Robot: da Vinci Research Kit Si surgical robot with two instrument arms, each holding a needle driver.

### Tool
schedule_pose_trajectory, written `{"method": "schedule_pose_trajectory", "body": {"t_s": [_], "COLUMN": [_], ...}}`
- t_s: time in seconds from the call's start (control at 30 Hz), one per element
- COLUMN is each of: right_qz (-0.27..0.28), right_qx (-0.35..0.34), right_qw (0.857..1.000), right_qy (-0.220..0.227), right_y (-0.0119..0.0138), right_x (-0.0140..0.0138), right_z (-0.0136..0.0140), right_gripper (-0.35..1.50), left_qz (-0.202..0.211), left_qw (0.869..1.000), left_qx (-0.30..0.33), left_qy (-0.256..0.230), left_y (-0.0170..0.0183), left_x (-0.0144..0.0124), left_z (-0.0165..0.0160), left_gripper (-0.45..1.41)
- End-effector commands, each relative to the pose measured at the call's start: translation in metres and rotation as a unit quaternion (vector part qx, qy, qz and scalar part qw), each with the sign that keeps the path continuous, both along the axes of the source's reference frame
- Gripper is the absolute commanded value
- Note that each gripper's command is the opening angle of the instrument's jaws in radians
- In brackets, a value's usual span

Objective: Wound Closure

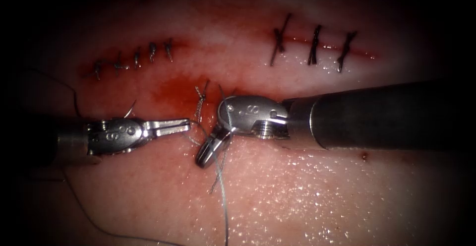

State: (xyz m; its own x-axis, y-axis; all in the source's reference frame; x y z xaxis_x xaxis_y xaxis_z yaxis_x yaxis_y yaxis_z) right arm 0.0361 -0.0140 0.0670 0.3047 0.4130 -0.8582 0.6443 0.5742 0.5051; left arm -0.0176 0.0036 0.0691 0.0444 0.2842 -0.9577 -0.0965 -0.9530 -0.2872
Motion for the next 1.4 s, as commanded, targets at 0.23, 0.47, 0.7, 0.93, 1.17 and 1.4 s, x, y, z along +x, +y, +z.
{"method": "schedule_pose_trajectory", "body": {"t_s": [0.23, 0.47, 0.7, 0.93, 1.17, 1.4], "right_qz": [-0.049, -0.099, -0.126, -0.138, -0.17, -0.201], "right_qx": [-0.078, -0.164, -0.202, -0.231, -0.265, -0.273], "right_qw": [0.996, 0.98, 0.968, 0.958, 0.942, 0.933], "right_qy": [-0.019, -0.058, -0.074, -0.098, -0.114, -0.124], "right_y": [-0.0021, -0.0019, -0.0024, -0.0032, -0.004, -0.004], "right_x": [0.0016, 0.0017, 0.0014, 0.0011, 0.0005, -0.0001], "right_z": [-0.0007, -0.0002, 0.0008, 0.0028, 0.0039, 0.0033], "right_gripper": [0.91, 0.94, 0.86, 0.83, 0.61, -0.35], "left_qz": [-0.001, -0.001, 0.001, 0.004, 0.007, 0.01], "left_qw": [1.0, 1.0, 1.0, 1.0, 1.0, 1.0], "left_qx": [0.007, 0.009, 0.01, 0.01, 0.01, 0.009], "left_qy": [0.0, -0.001, -0.002, -0.004, -0.006, -0.009], "left_y": [-0.0001, -0.0003, -0.0008, -0.0017, -0.0029, -0.0048], "left_x": [-0.0006, -0.0005, -0.0003, -0.0001, 0.0, -0.0001], "left_z": [0.0005, 0.0001, -0.0005, -0.0009, -0.0016, -0.0025], "left_gripper": [-0.45, -0.45, -0.45, -0.45, -0.45, -0.45]}}
